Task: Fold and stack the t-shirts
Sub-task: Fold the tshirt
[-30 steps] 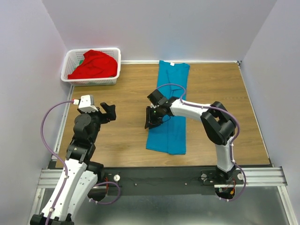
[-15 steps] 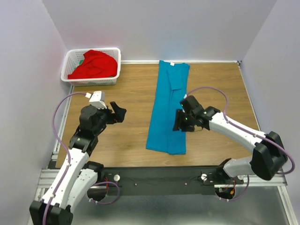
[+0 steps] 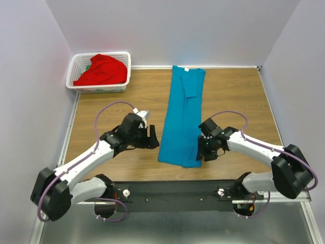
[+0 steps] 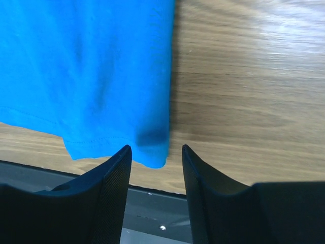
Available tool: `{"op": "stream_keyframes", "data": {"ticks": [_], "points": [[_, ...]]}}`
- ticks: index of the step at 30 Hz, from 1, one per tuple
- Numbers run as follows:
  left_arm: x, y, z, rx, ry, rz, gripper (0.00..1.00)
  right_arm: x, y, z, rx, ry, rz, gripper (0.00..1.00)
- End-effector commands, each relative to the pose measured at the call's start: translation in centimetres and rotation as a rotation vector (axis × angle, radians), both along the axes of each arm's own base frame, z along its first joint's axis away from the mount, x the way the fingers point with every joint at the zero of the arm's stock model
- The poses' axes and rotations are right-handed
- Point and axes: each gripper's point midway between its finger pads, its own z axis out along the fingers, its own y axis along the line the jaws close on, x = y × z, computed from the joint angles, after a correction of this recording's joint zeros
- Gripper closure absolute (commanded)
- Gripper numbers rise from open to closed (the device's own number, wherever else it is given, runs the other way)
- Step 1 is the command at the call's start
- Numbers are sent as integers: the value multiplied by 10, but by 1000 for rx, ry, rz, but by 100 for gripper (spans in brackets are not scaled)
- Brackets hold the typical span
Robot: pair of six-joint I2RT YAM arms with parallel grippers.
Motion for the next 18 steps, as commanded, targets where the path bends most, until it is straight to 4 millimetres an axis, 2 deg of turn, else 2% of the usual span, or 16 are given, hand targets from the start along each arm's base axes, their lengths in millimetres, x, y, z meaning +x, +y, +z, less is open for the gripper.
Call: {"op": "stream_keyframes", "data": {"ticks": [1,6,11,14,18], "points": [[-14,-8,-16,96,90,-24,23,-6,8,-10,45,44,8,50],[-25,-28,-27,141,127,-68,22,-16,-2,-23,9,75,-8,55],[-30,-33,-38,200,152,-81,27,-21,-9,-28,-12,85,-22,61],[-33,-37,-44,222,170,-95,29,-24,-9,-32,-18,101,-13,69],[-37,-39,-54,270,195,-100,35,-25,-9,-32,-13,102,-6,88]]}}
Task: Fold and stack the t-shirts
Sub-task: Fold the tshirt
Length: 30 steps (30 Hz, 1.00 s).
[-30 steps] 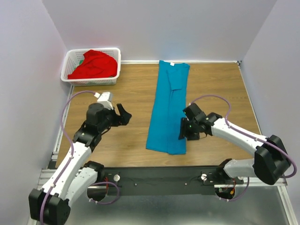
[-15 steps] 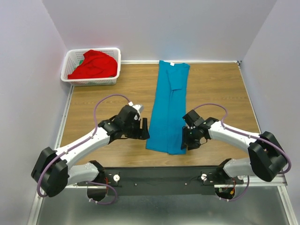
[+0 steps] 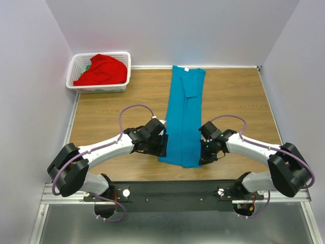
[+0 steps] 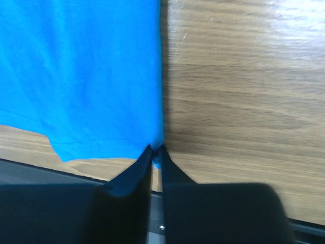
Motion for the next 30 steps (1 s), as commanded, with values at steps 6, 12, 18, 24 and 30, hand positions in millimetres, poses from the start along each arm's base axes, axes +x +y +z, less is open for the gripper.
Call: {"op": "stream_keyframes", "data": {"ticks": [6,12,18,24,30], "points": [[-3,-1,-18,113,31,4,45,-10,-10,-14,-35,31,8,94],[0,4,-28,193,31,24,47,-9,-8,-13,-28,24,13,97],[9,9,-32,243,7,53,48,-9,-8,-14,-24,22,19,99],[5,6,-41,257,36,21,50,-8,-7,-14,-23,22,23,99],[-1,5,-48,274,65,-4,57,-8,-7,-14,-20,20,25,99]]}}
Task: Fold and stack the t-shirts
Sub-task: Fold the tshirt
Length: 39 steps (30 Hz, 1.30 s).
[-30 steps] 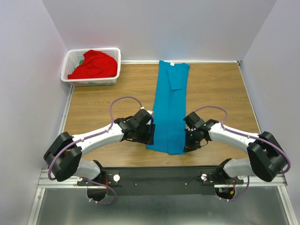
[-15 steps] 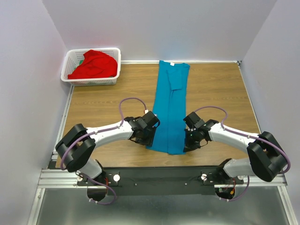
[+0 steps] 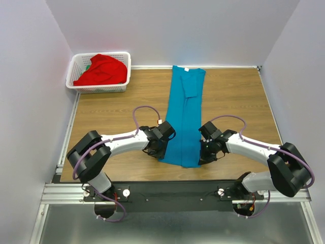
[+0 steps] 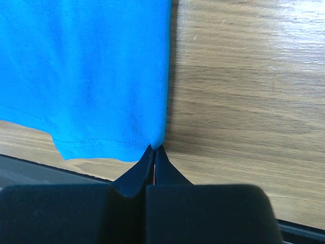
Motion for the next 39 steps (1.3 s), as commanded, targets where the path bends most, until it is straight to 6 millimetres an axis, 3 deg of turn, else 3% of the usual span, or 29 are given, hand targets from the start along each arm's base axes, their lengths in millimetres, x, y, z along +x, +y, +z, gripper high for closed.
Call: {"op": "stream_keyframes", "data": {"ticks": [1,10,12,16,22,25,28,32,34,35,36,38,39], "points": [[-5,0,-5,31,18,-21,59,-7,-11,-13,-45,19,14,99],[-12,-3,-10,70,41,-44,68,-6,-10,-13,-43,16,16,99],[-12,-2,-9,72,39,-41,74,-6,-10,-13,-41,14,19,99],[-13,0,-6,87,36,-35,100,-6,-9,-9,-28,5,19,99],[-39,5,12,95,49,-56,100,-21,-4,9,32,43,65,99],[-61,0,21,60,72,-72,100,-39,-4,21,84,80,88,99],[-66,-13,31,-22,65,-88,100,-39,-3,34,113,47,91,99],[-36,-36,51,-115,-7,-84,100,1,-13,46,-5,-81,31,99],[-4,-40,63,-133,-77,-46,100,24,-16,53,-42,-134,10,99],[8,-40,67,-135,-103,-29,100,49,-20,59,-78,-168,-11,99],[35,-36,71,-132,-156,5,100,61,-22,62,-83,-182,-19,99],[67,-35,82,-151,-222,50,100,88,-25,68,-88,-205,-36,99],[82,-37,87,-174,-251,61,100,114,-27,75,-89,-236,-43,99]]}}
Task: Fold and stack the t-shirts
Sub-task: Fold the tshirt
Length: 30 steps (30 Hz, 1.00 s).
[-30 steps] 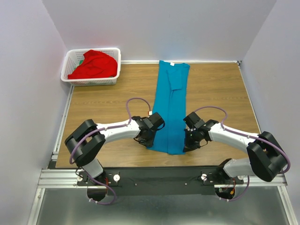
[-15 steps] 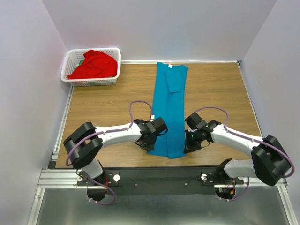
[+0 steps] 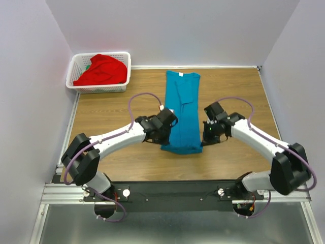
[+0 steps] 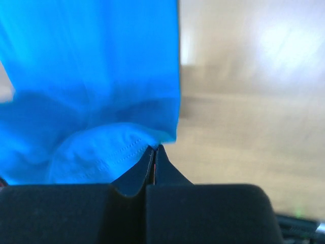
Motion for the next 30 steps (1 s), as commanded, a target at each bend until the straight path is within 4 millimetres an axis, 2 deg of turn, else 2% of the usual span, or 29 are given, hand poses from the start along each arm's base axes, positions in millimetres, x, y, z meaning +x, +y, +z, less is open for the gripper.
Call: {"op": "stream_keyframes", "data": {"ticks": [1,2,3,4,5,6,8,10,12,13,14,17,19,20,21,22,23,27,28,30], "points": [[75,-9,28,-48,-190,45,100,75,-18,20,-78,-138,-28,99],[93,-3,31,-45,-213,76,100,87,-18,22,-80,-151,-26,99],[104,-3,35,-45,-232,82,100,110,-17,37,-74,-197,-21,99],[119,-8,41,-48,-252,86,100,120,-16,30,-87,-181,-15,99],[132,-4,43,-37,-269,88,100,129,-16,29,-91,-182,-14,99],[142,-3,36,-17,-268,93,100,148,-15,34,-91,-204,-12,99],[165,-2,44,-21,-300,105,100,164,-14,37,-96,-220,-1,99],[182,-5,42,-27,-315,112,100,185,-17,40,-130,-249,-12,99],[195,-3,41,-24,-327,119,100,196,-18,38,-139,-254,-8,99],[207,0,40,-25,-334,133,100,205,-17,44,-132,-270,-10,99],[212,1,39,-28,-335,138,100,208,-17,35,-136,-253,-9,99],[231,5,37,-34,-352,156,100,222,-20,34,-131,-254,-23,99],[243,4,34,-48,-358,158,100,228,-23,25,-140,-239,-28,99],[245,3,25,-44,-342,151,100,233,-25,21,-146,-237,-36,99],[250,3,30,-50,-354,155,100,235,-25,18,-148,-232,-37,99],[253,2,21,-47,-336,151,100,238,-26,17,-150,-232,-41,99],[259,2,23,-54,-345,152,100,241,-27,16,-149,-233,-45,99],[271,-8,15,-80,-354,140,100,254,-30,9,-155,-238,-62,99],[272,-9,7,-76,-343,136,100,255,-30,6,-154,-234,-66,99],[276,-11,6,-77,-347,127,100,257,-31,5,-155,-234,-72,99]]}}
